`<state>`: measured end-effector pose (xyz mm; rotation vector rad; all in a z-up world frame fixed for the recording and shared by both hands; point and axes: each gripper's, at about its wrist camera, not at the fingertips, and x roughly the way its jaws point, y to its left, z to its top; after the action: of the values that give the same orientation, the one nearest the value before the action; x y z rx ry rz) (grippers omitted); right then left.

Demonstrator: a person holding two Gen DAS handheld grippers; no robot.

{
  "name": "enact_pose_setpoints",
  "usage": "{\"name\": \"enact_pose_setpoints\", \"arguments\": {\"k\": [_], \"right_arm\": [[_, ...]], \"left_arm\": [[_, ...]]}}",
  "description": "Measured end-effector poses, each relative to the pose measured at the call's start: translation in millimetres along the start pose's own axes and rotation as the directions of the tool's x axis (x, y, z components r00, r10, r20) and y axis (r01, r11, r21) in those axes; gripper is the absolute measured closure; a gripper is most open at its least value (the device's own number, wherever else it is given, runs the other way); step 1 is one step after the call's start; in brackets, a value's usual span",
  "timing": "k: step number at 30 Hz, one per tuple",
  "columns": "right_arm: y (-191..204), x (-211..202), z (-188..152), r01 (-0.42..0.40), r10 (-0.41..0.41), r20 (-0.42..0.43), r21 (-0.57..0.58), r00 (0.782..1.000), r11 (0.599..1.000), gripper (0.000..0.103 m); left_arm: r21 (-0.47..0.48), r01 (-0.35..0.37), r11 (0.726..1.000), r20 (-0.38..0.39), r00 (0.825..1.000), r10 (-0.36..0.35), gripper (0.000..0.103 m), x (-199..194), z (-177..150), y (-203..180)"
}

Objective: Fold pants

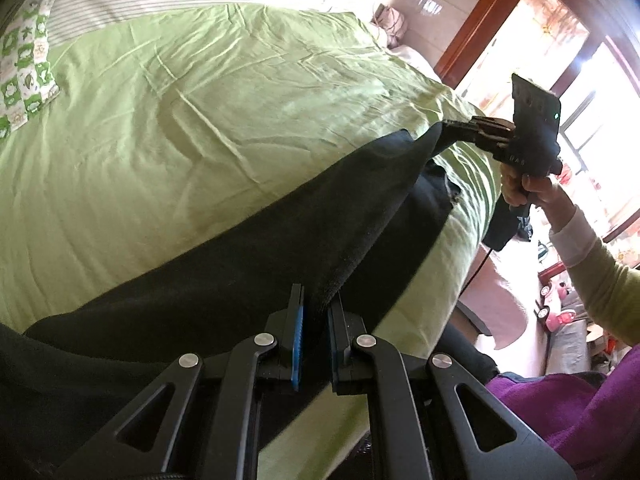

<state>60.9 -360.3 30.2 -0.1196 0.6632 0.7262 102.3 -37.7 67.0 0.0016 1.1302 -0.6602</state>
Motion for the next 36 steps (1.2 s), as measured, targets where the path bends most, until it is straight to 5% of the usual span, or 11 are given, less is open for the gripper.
{"name": "enact_pose_setpoints", "arguments": {"k": [7,22,25,26,27,31,36], "right_arm": [[11.2,4.4,-31.7,0.031,-0.038,-0.152,-0.049,0.988,0.998,0.095],[10.5,13.2,-61.8,0.067,-0.06,-0.215,0.027,0.975,0.997,0.094],[10.2,6.9,-58.0,0.078,-0.062,-0.219,0.065,0.974,0.995,0.072],[11.4,3.8,-57.0,0.098,-0.081,-0.226,0.066,0.971,0.993,0.053],[13.7,-2.0,-55.9,0.11,-0.094,-0.217,0.064,0.972,0.992,0.044],[27.9,-27.4,-46.5,0.079,-0.068,-0.126,0.09,0.99,0.993,0.044],[56.8,-24.6,-25.5,-0.017,0.02,-0.023,0.123,1.0,0.992,0.044]], "left_arm": [[0.019,0.012,1.0,-0.042,0.999,-0.012,0.095,17.9,-12.9,-8.2],[-0.027,0.031,0.999,-0.11,0.993,-0.034,0.088,57.5,-34.2,0.8],[-0.046,0.034,0.998,-0.115,0.993,-0.04,0.08,63.2,-37.1,2.1],[-0.052,0.036,0.998,-0.111,0.993,-0.042,0.076,62.3,-37.6,2.3],[-0.061,0.04,0.997,-0.104,0.993,-0.047,0.073,59.9,-38.3,2.8],[-0.091,0.02,0.996,-0.04,0.999,-0.023,0.05,39.5,-45.3,4.2],[-0.155,-0.001,0.988,0.035,0.999,0.006,0.045,6.6,-51.9,19.2]]}}
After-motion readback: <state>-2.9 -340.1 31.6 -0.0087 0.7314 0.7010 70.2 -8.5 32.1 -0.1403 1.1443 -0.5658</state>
